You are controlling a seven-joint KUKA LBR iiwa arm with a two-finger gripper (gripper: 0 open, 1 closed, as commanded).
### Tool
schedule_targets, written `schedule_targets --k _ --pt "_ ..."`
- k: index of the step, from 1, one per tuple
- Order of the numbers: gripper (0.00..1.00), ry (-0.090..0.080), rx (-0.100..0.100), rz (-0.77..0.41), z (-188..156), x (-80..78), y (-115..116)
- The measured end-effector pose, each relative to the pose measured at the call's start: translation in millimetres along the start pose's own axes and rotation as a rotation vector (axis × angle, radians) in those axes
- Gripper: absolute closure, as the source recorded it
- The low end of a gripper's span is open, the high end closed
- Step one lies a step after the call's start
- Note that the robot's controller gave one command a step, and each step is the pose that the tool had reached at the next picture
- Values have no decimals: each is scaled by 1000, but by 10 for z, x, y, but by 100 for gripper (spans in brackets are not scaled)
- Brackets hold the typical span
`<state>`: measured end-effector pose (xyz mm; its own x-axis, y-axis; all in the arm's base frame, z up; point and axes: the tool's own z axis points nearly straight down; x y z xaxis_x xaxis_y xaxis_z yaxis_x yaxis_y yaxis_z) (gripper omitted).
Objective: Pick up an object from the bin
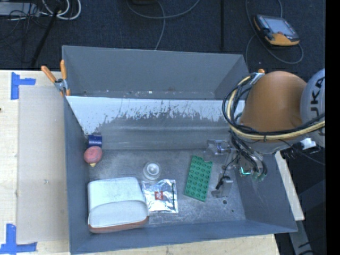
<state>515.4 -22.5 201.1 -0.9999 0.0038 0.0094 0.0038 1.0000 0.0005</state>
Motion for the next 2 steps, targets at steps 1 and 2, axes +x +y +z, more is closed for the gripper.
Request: schedule_targets --k 1,2 --pt "0 -6 1 -419 1333 -313 -320" --pt "100 -10 2 -418 1305 -325 -322"
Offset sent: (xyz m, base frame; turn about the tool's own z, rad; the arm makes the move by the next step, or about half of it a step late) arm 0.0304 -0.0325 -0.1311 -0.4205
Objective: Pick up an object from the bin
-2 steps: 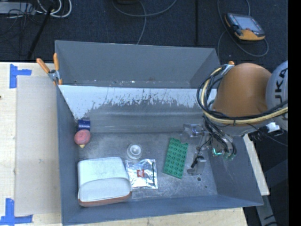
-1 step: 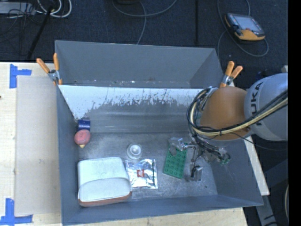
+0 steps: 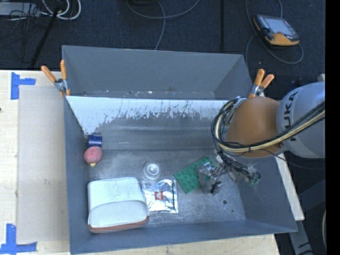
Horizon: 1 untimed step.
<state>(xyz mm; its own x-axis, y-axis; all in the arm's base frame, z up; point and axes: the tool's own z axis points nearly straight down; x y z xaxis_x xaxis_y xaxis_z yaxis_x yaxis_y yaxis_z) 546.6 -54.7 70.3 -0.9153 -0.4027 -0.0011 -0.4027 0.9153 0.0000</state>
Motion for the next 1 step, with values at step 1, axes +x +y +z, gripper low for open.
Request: schedule_targets --k 1 --pt "0 1 -1 0 5 4 2"
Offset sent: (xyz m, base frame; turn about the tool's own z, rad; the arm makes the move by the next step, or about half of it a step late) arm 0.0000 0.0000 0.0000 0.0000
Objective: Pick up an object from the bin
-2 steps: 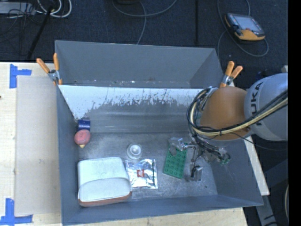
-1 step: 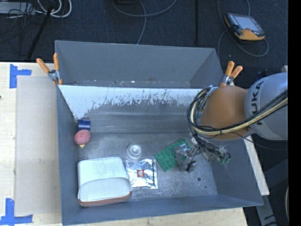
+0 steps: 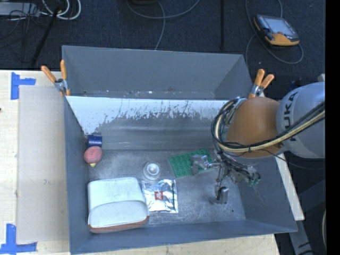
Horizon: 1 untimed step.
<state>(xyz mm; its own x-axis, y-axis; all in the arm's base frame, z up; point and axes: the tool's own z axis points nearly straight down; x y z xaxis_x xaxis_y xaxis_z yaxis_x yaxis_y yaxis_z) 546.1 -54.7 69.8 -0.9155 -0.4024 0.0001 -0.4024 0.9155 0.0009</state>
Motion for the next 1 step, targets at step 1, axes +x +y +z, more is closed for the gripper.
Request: schedule_targets --k 1 --pt "0 -3 -3 -40 0 -608 831"
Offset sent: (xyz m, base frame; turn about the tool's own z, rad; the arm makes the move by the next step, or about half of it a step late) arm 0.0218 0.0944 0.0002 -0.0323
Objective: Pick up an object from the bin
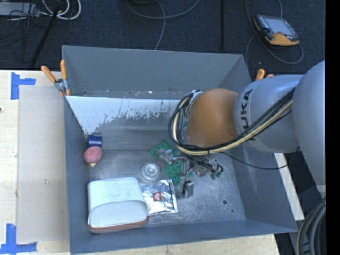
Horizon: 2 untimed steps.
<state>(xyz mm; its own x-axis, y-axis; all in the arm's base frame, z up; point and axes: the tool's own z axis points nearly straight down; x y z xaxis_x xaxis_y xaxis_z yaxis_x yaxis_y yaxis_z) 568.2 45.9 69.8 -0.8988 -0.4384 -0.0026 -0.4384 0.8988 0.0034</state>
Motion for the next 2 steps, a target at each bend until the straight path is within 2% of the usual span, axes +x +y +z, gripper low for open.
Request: schedule_targets --k 1,2 --pt "100 -5 4 7 -19 2 -42" --pt "0 2 3 7 0 23 -42"
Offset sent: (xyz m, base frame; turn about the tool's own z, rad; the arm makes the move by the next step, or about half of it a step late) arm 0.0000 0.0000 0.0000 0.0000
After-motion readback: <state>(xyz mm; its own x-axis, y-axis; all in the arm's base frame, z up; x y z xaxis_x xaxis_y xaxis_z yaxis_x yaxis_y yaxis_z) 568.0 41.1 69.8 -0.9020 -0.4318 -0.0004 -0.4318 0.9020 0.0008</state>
